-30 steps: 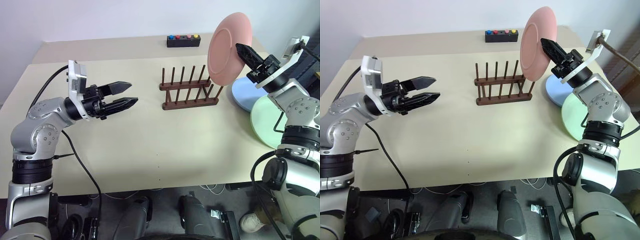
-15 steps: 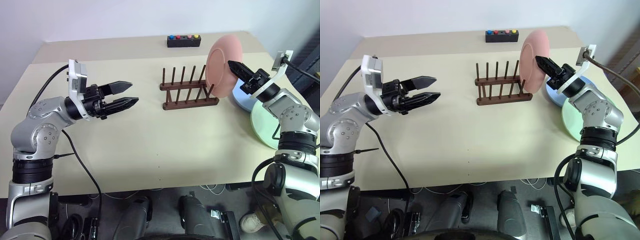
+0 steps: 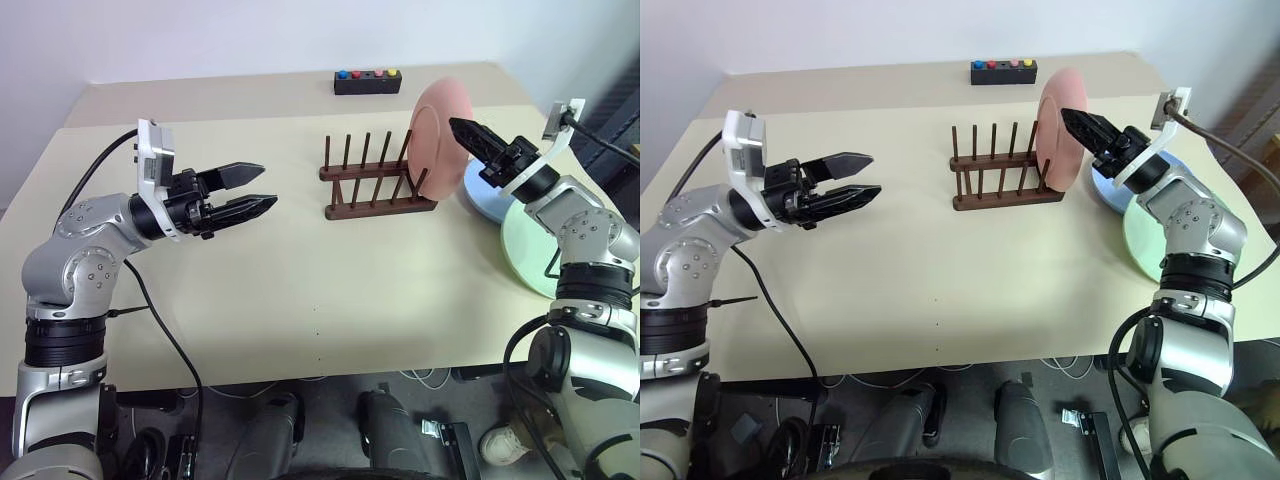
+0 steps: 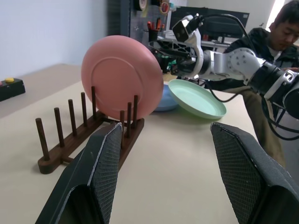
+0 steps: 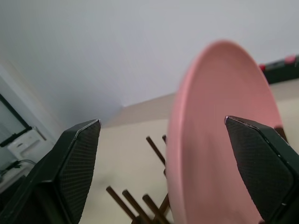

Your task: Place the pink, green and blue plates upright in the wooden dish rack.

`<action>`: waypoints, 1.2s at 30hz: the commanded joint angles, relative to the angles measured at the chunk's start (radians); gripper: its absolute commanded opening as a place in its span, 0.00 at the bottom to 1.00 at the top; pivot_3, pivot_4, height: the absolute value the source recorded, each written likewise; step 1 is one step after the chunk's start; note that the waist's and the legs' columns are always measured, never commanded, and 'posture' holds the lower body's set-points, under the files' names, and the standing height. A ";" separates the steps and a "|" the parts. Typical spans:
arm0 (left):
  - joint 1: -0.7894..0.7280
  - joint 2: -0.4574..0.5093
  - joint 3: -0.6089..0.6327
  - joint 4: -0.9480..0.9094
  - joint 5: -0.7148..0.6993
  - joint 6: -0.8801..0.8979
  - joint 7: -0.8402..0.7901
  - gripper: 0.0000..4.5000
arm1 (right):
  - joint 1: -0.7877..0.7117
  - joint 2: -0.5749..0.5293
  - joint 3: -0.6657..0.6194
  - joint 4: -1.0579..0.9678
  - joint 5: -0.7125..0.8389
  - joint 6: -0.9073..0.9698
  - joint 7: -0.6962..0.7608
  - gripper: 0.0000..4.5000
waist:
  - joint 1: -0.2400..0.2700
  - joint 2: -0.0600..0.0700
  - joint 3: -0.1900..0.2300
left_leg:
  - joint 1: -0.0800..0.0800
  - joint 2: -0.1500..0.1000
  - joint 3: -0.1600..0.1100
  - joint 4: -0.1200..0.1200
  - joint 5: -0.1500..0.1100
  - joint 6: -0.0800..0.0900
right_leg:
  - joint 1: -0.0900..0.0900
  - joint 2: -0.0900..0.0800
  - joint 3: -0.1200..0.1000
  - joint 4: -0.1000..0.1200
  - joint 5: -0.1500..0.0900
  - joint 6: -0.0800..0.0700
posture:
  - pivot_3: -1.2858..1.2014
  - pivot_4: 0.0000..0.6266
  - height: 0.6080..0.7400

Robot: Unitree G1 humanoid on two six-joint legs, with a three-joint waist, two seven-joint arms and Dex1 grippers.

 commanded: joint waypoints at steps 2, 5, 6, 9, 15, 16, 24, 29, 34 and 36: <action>-0.014 0.005 0.020 -0.011 -0.012 -0.014 -0.010 0.69 | -0.030 -0.029 -0.040 -0.070 0.003 -0.069 -0.022 0.99 | 0.001 0.000 0.000 | 0.000 0.000 0.000 0.000 0.000 0.000 | 0.000 0.000 0.000 0.000 0.000 0.000 | 0.52 0.24 1.00; -0.016 0.001 0.018 -0.007 -0.004 -0.029 -0.016 0.69 | -0.003 -0.043 -0.074 -0.117 0.013 -0.098 -0.051 0.99 | 0.001 0.000 0.000 | 0.000 0.000 0.000 0.000 0.000 0.000 | 0.000 0.000 0.000 0.000 0.000 0.000 | 0.52 0.24 1.00; -0.017 -0.001 0.017 -0.007 -0.002 -0.033 -0.016 0.69 | 0.014 -0.047 -0.085 -0.144 0.017 -0.105 -0.060 0.99 | 0.001 0.000 0.000 | 0.000 0.000 0.000 0.000 0.000 0.000 | 0.000 0.000 0.000 0.000 0.000 0.000 | 0.52 0.24 1.00; -0.020 -0.011 0.010 -0.014 -0.001 -0.040 -0.014 0.69 | 0.082 -0.066 -0.089 -0.228 -0.015 -0.142 -0.081 0.99 | 0.005 0.000 0.000 | 0.000 0.000 0.000 0.000 0.000 0.000 | 0.000 0.000 0.000 0.000 0.000 0.000 | 0.52 0.24 1.00; -0.001 -0.043 -0.025 -0.045 -0.020 -0.024 -0.020 0.69 | 0.218 -0.143 -0.092 -0.353 -0.079 -0.150 -0.132 0.99 | 0.004 0.000 0.000 | 0.000 0.000 0.000 0.000 0.000 0.000 | 0.000 0.000 0.000 0.000 0.000 0.000 | 0.52 0.24 1.00; 0.018 -0.054 -0.044 -0.067 -0.020 -0.021 -0.024 0.69 | 0.263 -0.178 -0.062 -0.381 -0.138 -0.162 -0.143 0.99 | 0.006 0.000 0.000 | 0.000 0.000 0.000 0.000 0.000 0.000 | 0.000 0.000 0.000 0.000 0.000 0.000 | 0.52 0.24 1.00; 0.016 -0.088 -0.129 -0.051 0.075 -0.111 -0.059 0.69 | 0.471 -0.284 -0.036 -0.559 -0.212 -0.100 -0.162 0.99 | 0.003 0.001 -0.001 | 0.001 0.000 0.002 0.001 0.000 0.001 | 0.001 -0.001 0.001 0.000 0.000 -0.001 | 0.52 0.24 1.00; -0.011 -0.089 -0.168 0.015 0.117 -0.093 -0.063 0.69 | 0.557 -0.298 -0.071 -0.637 -0.195 -0.047 -0.178 0.99 | 0.008 0.001 -0.001 | 0.001 0.000 0.002 0.001 0.000 0.001 | 0.002 -0.001 0.001 -0.002 0.000 -0.001 | 0.52 0.24 1.00; -0.067 -0.087 -0.176 0.078 0.099 0.018 -0.047 0.99 | 0.570 -0.284 -0.077 -0.655 -0.189 -0.041 -0.202 1.00 | 0.005 0.001 -0.001 | 0.001 0.000 0.002 0.001 0.000 0.001 | 0.002 -0.001 0.000 -0.002 0.000 0.000 | 0.52 0.24 1.00; -0.075 -0.091 -0.169 0.078 0.105 0.011 -0.043 0.99 | 0.569 -0.283 -0.076 -0.654 -0.189 -0.040 -0.207 1.00 | 0.005 0.001 -0.001 | 0.001 0.000 0.002 0.001 0.000 0.001 | 0.002 -0.001 0.000 -0.002 0.000 0.000 | 0.52 0.24 1.00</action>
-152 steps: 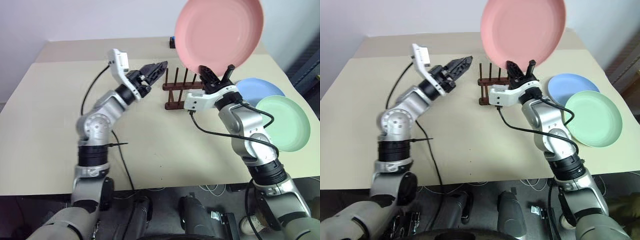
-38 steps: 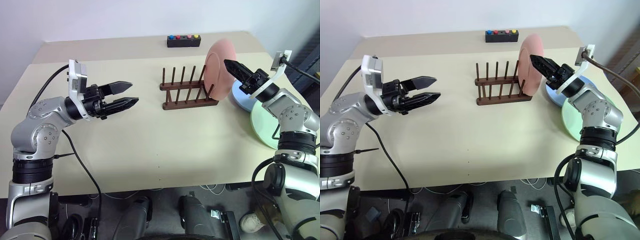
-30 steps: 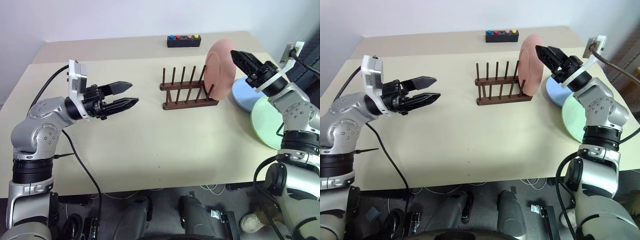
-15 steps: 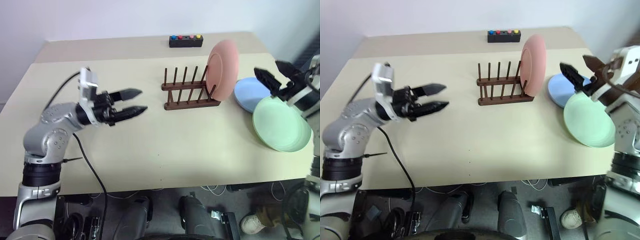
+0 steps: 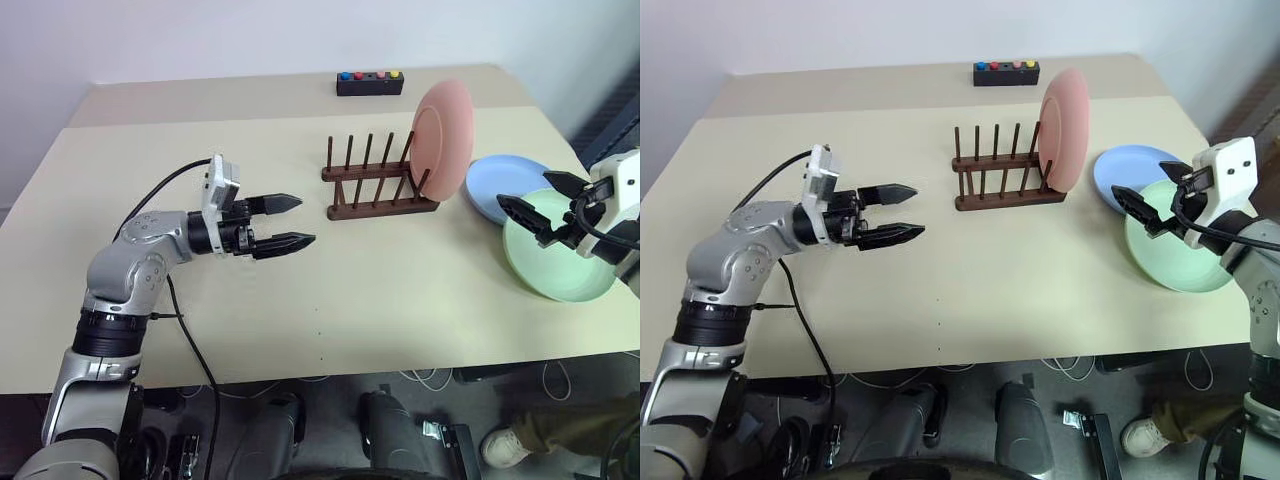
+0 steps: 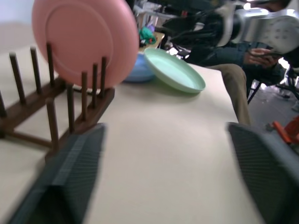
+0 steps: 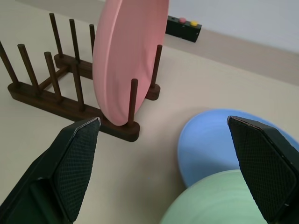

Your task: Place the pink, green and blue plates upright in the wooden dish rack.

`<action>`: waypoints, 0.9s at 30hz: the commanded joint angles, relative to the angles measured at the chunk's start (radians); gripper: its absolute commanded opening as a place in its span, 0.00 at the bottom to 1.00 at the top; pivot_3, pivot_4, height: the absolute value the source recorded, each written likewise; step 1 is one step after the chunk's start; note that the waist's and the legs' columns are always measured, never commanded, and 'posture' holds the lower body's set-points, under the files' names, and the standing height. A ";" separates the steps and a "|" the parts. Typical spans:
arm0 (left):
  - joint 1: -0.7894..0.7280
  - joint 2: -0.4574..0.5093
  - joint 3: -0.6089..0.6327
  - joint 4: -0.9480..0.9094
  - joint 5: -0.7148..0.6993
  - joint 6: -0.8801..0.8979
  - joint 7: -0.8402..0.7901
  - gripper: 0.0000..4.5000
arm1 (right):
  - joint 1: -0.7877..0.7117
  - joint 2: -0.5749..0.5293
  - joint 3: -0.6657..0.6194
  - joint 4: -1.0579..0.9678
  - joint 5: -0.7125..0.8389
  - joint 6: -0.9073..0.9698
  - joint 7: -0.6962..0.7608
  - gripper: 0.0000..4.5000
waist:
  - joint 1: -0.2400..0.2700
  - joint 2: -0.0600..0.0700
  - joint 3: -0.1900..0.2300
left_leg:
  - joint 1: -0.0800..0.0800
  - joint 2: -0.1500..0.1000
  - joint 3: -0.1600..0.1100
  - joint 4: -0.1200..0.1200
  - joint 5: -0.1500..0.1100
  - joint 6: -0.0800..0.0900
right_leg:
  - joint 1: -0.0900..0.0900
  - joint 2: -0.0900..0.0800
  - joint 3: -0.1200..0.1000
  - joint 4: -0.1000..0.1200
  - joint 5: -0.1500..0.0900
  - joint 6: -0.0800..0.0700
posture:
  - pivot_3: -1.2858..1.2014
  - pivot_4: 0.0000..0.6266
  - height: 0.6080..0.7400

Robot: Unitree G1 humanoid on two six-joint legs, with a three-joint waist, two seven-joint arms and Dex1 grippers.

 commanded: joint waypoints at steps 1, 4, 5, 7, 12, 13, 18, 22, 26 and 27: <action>-0.023 -0.002 0.017 -0.015 0.022 -0.041 0.011 0.99 | -0.003 -0.002 -0.038 -0.032 0.010 -0.001 -0.014 1.00 | 0.000 0.000 0.000 | 0.000 0.000 0.000 0.000 0.000 0.000 | 0.000 0.000 0.000 0.000 0.000 0.000 | 0.52 0.24 1.00; -0.016 -0.005 0.001 -0.018 0.074 -0.105 0.021 0.99 | 0.012 -0.014 -0.040 -0.032 0.002 0.004 -0.015 1.00 | 0.002 0.000 0.000 | 0.000 0.000 0.000 0.000 0.000 0.000 | 0.000 0.000 0.000 0.000 0.000 0.000 | 0.52 0.24 1.00; -0.015 -0.004 -0.001 -0.018 0.078 -0.108 0.019 0.99 | 0.016 -0.017 -0.040 -0.031 0.001 0.010 -0.016 1.00 | 0.003 0.000 0.000 | 0.000 0.000 0.000 0.000 0.000 0.000 | 0.000 0.000 0.000 0.000 0.000 0.000 | 0.52 0.24 1.00; -0.014 -0.009 0.004 -0.019 0.067 -0.095 0.019 0.99 | 0.022 -0.022 -0.038 -0.031 -0.006 0.011 -0.017 1.00 | 0.003 0.000 0.000 | 0.000 0.000 0.000 0.000 0.000 0.000 | 0.000 0.000 0.000 0.000 0.000 0.000 | 0.52 0.24 1.00; -0.020 -0.024 0.008 -0.024 0.067 -0.101 0.035 0.99 | 0.045 -0.049 -0.008 -0.048 -0.015 0.076 -0.012 1.00 | 0.003 0.000 0.000 | 0.000 0.000 0.000 0.000 0.000 0.000 | 0.000 0.000 0.000 0.000 0.000 0.000 | 0.52 0.24 1.00; -0.021 -0.027 0.010 -0.026 0.065 -0.103 0.037 0.99 | 0.058 -0.052 0.000 -0.061 -0.007 0.106 -0.009 1.00 | 0.003 0.000 0.000 | 0.000 0.000 0.000 0.000 0.000 0.000 | 0.000 0.000 0.000 0.000 0.000 0.000 | 0.52 0.24 1.00; -0.018 -0.026 0.011 -0.036 0.059 -0.102 0.027 0.99 | 0.127 -0.075 0.001 -0.125 0.000 0.167 0.013 1.00 | 0.002 0.000 0.000 | 0.000 0.000 0.000 0.000 0.000 0.000 | 0.000 -0.001 0.000 0.000 0.000 0.000 | 0.52 0.24 1.00; -0.019 -0.027 0.016 -0.034 0.074 -0.141 0.027 0.99 | 0.129 -0.104 -0.002 -0.081 -0.058 0.203 -0.035 1.00 | 0.004 0.000 0.000 | 0.000 0.000 0.000 0.000 0.000 0.000 | 0.000 -0.001 0.000 0.000 0.000 0.000 | 0.52 0.24 1.00; -0.019 -0.035 0.013 -0.033 0.084 -0.181 0.033 0.99 | 0.145 -0.079 0.037 -0.136 -0.057 0.239 -0.058 1.00 | 0.003 0.000 0.000 | 0.000 0.000 0.000 0.000 0.000 0.000 | 0.000 -0.001 0.000 0.000 0.000 0.000 | 0.52 0.24 1.00; -0.018 -0.035 0.013 -0.033 0.077 -0.179 0.027 0.99 | 0.148 -0.076 0.045 -0.143 -0.063 0.238 -0.066 1.00 | 0.003 0.000 0.000 | 0.000 0.000 0.000 0.000 0.000 0.000 | 0.000 -0.001 0.000 0.000 0.000 0.000 | 0.52 0.24 1.00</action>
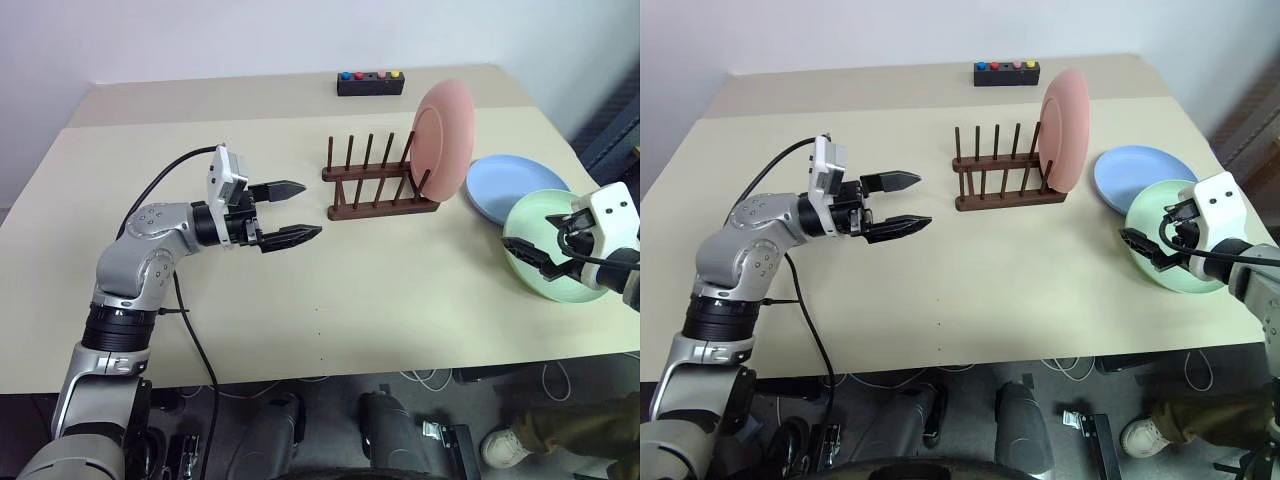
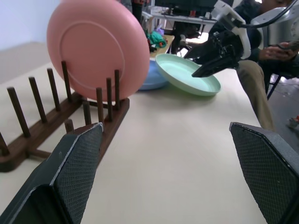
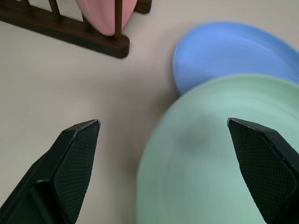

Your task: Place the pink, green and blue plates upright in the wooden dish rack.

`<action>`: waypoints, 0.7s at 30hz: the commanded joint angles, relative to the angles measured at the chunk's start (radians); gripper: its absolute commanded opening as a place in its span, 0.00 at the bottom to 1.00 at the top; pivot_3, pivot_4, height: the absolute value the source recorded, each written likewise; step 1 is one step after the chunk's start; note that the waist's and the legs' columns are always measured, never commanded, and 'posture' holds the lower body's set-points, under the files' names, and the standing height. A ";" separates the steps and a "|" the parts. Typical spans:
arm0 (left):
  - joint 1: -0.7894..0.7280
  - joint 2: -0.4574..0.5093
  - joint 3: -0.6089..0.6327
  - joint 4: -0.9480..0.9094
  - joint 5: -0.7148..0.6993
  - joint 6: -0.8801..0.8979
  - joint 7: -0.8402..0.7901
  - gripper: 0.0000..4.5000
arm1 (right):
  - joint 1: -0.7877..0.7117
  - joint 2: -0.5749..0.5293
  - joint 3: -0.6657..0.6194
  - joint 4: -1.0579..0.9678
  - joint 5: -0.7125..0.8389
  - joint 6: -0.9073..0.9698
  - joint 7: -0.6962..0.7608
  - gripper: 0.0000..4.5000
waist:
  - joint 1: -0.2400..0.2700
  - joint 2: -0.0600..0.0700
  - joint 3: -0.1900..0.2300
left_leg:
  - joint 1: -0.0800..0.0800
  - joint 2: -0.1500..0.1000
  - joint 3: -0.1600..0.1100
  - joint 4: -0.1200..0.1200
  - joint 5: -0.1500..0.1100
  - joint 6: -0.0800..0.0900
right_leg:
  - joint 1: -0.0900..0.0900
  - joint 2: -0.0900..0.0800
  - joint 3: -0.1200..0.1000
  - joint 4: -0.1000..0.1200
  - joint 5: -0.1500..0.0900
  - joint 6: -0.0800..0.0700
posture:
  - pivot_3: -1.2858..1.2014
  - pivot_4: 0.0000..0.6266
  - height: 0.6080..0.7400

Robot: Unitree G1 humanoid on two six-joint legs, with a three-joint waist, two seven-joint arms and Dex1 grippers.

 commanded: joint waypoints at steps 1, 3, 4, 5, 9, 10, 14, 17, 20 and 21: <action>-0.011 0.001 0.022 -0.030 -0.012 -0.019 -0.016 0.99 | 0.003 0.010 0.013 -0.057 -0.022 0.000 -0.024 1.00 | 0.000 0.000 0.000 | 0.000 0.000 0.000 0.000 0.000 0.000 | 0.000 0.000 0.000 0.000 0.000 0.000 | 0.52 0.24 1.00; -0.015 0.005 0.023 -0.028 -0.020 -0.013 -0.025 0.99 | 0.001 0.009 0.017 -0.055 -0.030 -0.001 -0.030 1.00 | 0.000 0.000 0.000 | 0.000 0.000 0.000 0.000 0.000 0.000 | 0.000 0.000 0.000 0.000 0.000 0.000 | 0.52 0.24 1.00; -0.016 0.004 0.023 -0.026 -0.012 -0.025 -0.023 0.99 | 0.001 0.007 0.019 -0.053 -0.036 -0.001 -0.032 1.00 | 0.000 0.000 0.000 | 0.000 0.000 0.000 0.000 0.000 0.000 | 0.000 0.000 0.000 0.000 0.000 0.000 | 0.52 0.24 1.00; -0.018 0.004 0.024 -0.025 -0.014 -0.021 -0.025 0.99 | 0.003 0.003 0.022 -0.051 -0.041 -0.007 -0.029 1.00 | 0.001 0.000 0.000 | 0.000 0.000 0.000 0.000 0.000 0.000 | 0.000 0.000 0.000 0.000 0.000 0.000 | 0.52 0.24 1.00; -0.022 0.002 0.023 -0.023 -0.013 -0.026 -0.025 0.99 | 0.020 -0.004 0.038 -0.031 -0.080 -0.037 -0.021 1.00 | 0.001 0.000 0.000 | 0.000 0.000 0.000 0.000 0.000 0.000 | 0.000 0.000 0.000 0.000 0.000 0.000 | 0.52 0.24 1.00; -0.021 0.002 0.023 -0.026 -0.015 -0.023 -0.025 0.99 | 0.026 -0.003 0.044 -0.026 -0.093 -0.044 -0.023 1.00 | 0.001 0.000 0.000 | 0.000 0.000 0.000 0.000 0.000 0.000 | 0.000 0.000 0.000 0.000 0.000 0.000 | 0.52 0.24 1.00; -0.018 0.002 0.021 -0.029 -0.014 -0.026 -0.028 0.99 | 0.049 0.007 0.063 -0.012 -0.135 -0.057 -0.036 1.00 | 0.000 0.000 0.000 | 0.000 0.000 0.000 0.000 0.000 0.000 | 0.000 0.000 0.000 0.000 0.000 0.000 | 0.52 0.24 1.00; -0.016 0.002 0.020 -0.030 -0.015 -0.026 -0.030 0.99 | 0.034 0.028 0.052 -0.007 -0.132 -0.053 -0.048 1.00 | -0.001 0.000 0.000 | 0.000 0.000 0.000 0.000 0.000 0.000 | 0.000 0.000 0.000 0.000 0.000 0.000 | 0.52 0.24 1.00; -0.016 -0.001 0.019 -0.033 -0.015 -0.027 -0.029 0.99 | 0.028 0.029 0.058 0.006 -0.141 -0.052 -0.051 1.00 | 0.000 0.000 0.000 | 0.000 0.000 0.000 0.000 0.000 0.000 | 0.000 0.000 0.000 0.000 0.000 0.000 | 0.52 0.24 1.00; -0.015 -0.002 0.019 -0.034 -0.015 -0.028 -0.029 1.00 | 0.026 0.034 0.061 0.014 -0.142 -0.049 -0.052 0.94 | 0.000 0.000 0.000 | 0.000 0.000 0.000 0.000 0.000 0.000 | 0.000 0.000 0.000 0.000 0.000 0.000 | 0.52 0.24 1.00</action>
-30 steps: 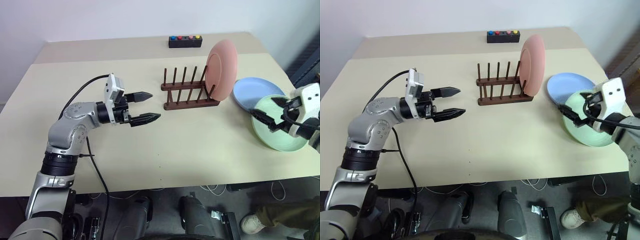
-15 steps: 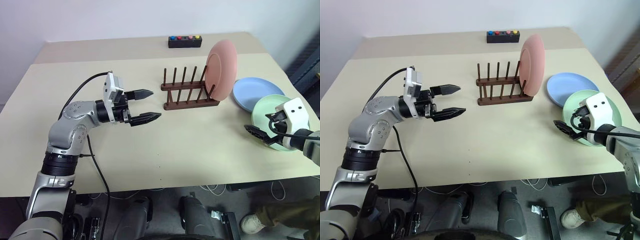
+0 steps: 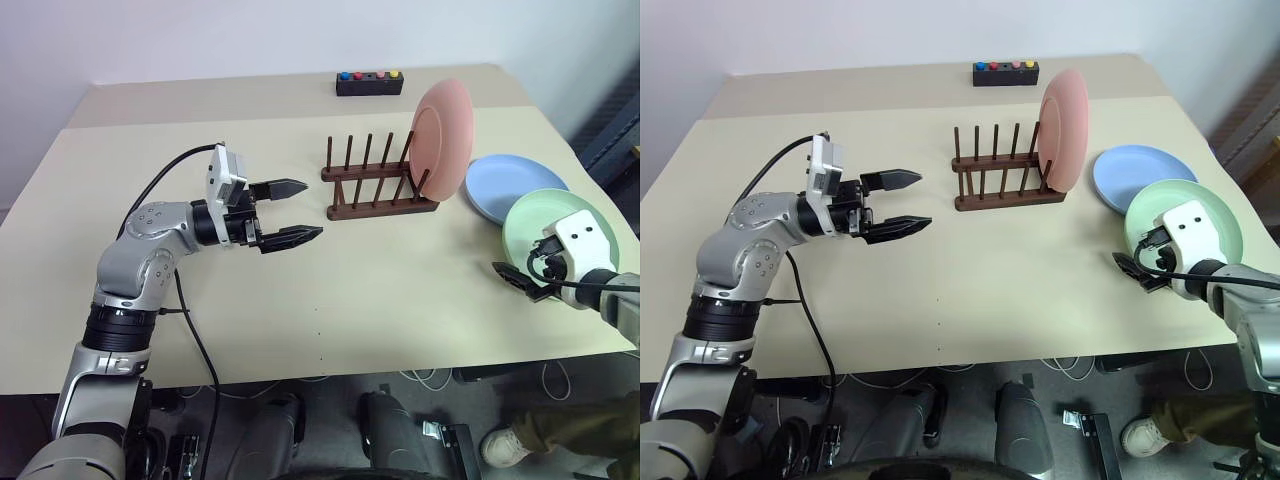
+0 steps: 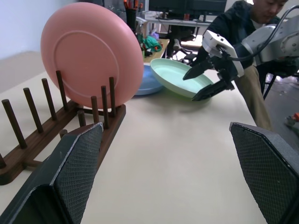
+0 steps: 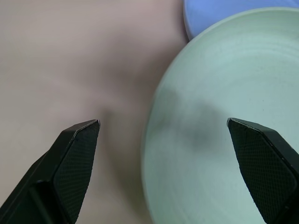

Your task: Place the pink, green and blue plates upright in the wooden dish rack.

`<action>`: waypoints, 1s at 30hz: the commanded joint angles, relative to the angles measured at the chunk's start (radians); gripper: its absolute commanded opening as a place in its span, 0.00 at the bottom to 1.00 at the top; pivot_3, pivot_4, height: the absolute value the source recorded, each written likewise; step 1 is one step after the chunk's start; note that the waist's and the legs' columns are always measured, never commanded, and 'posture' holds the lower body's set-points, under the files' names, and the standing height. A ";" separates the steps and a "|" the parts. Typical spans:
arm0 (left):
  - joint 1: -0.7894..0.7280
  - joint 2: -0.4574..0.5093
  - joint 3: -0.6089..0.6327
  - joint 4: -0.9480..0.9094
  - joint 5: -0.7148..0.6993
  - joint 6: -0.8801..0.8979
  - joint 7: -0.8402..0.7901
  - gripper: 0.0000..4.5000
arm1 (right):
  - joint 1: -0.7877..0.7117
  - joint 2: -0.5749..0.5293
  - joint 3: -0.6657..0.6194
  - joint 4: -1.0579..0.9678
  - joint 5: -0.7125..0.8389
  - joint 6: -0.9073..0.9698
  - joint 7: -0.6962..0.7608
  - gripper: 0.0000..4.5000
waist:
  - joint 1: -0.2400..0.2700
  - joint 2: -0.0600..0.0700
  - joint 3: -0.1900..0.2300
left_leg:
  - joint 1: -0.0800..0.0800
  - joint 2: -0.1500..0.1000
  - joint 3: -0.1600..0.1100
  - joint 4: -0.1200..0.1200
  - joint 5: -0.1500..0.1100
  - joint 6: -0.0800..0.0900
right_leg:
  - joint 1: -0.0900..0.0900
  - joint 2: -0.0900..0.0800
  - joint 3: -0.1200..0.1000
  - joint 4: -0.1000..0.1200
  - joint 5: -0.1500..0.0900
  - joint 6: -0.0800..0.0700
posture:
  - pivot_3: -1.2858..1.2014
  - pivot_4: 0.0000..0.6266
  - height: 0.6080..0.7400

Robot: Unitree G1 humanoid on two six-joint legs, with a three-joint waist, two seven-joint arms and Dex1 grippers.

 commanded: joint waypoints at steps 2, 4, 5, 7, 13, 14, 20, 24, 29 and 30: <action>-0.015 -0.001 0.020 -0.036 -0.008 -0.017 -0.004 1.00 | -0.011 0.011 -0.004 0.013 -0.019 -0.012 -0.009 0.81 | 0.000 0.000 0.000 | 0.000 0.000 0.000 0.000 0.000 0.000 | 0.000 0.000 0.000 0.000 0.000 0.000 | 0.52 0.24 1.00; -0.016 0.000 0.023 -0.036 -0.011 -0.014 -0.004 1.00 | -0.006 0.016 0.004 0.018 -0.025 -0.018 -0.007 0.59 | 0.000 0.000 0.000 | 0.000 0.000 0.000 0.000 0.000 0.000 | 0.000 0.000 0.000 0.000 0.000 0.000 | 0.52 0.24 1.00; -0.017 0.001 0.025 -0.035 -0.011 -0.015 -0.004 1.00 | -0.006 0.015 0.008 0.020 -0.031 -0.021 -0.007 0.47 | 0.000 0.000 0.000 | 0.000 0.000 0.000 0.000 0.000 0.000 | 0.000 0.000 0.000 0.000 0.000 0.000 | 0.52 0.24 1.00; -0.016 0.003 0.026 -0.035 -0.011 -0.015 -0.005 1.00 | -0.007 0.014 0.009 0.023 -0.037 -0.024 -0.006 0.25 | -0.001 0.000 0.000 | 0.000 0.000 0.000 0.000 0.000 0.000 | 0.000 0.000 0.000 0.000 0.000 0.000 | 0.52 0.24 1.00; -0.009 0.004 0.024 -0.042 -0.020 -0.003 -0.008 1.00 | -0.021 0.041 -0.004 0.024 -0.018 -0.016 -0.013 0.01 | 0.000 0.000 0.000 | 0.000 0.000 0.000 0.000 0.000 0.000 | 0.000 0.000 0.000 0.000 0.000 0.000 | 0.52 0.24 1.00; -0.007 0.004 0.023 -0.043 -0.021 -0.002 -0.009 1.00 | -0.020 0.042 -0.005 0.023 -0.019 -0.016 -0.012 0.01 | 0.000 0.000 0.000 | 0.000 0.000 0.000 0.000 0.000 0.000 | 0.000 0.000 0.000 0.000 0.000 0.000 | 0.52 0.24 1.00; -0.007 0.006 0.028 -0.041 -0.022 -0.002 -0.015 1.00 | -0.026 0.026 -0.027 0.005 -0.018 0.000 -0.001 0.01 | 0.000 0.000 0.000 | 0.000 0.000 0.000 0.001 0.000 0.000 | 0.000 0.000 0.000 0.000 0.000 0.000 | 0.52 0.24 1.00; -0.008 0.004 0.029 -0.038 -0.024 -0.002 -0.016 1.00 | -0.057 -0.001 -0.050 -0.015 -0.011 0.021 0.002 0.01 | -0.001 0.000 0.000 | 0.000 0.000 0.000 0.001 0.000 0.000 | 0.000 0.000 0.000 0.000 0.000 0.000 | 0.52 0.24 1.00; -0.011 0.003 0.035 -0.035 -0.039 0.013 -0.021 1.00 | -0.126 -0.079 -0.082 -0.031 0.001 0.037 0.035 0.01 | 0.000 0.000 0.000 | 0.000 0.000 0.000 0.001 0.000 0.000 | 0.000 0.000 0.000 0.000 0.000 0.000 | 0.52 0.24 1.00; -0.012 0.003 0.040 -0.035 -0.051 0.021 -0.024 1.00 | -0.137 -0.096 -0.085 -0.032 -0.005 0.038 0.037 0.01 | 0.000 0.000 0.000 | 0.000 0.000 0.000 0.001 0.000 0.000 | 0.000 0.000 0.000 0.000 0.000 0.000 | 0.52 0.24 1.00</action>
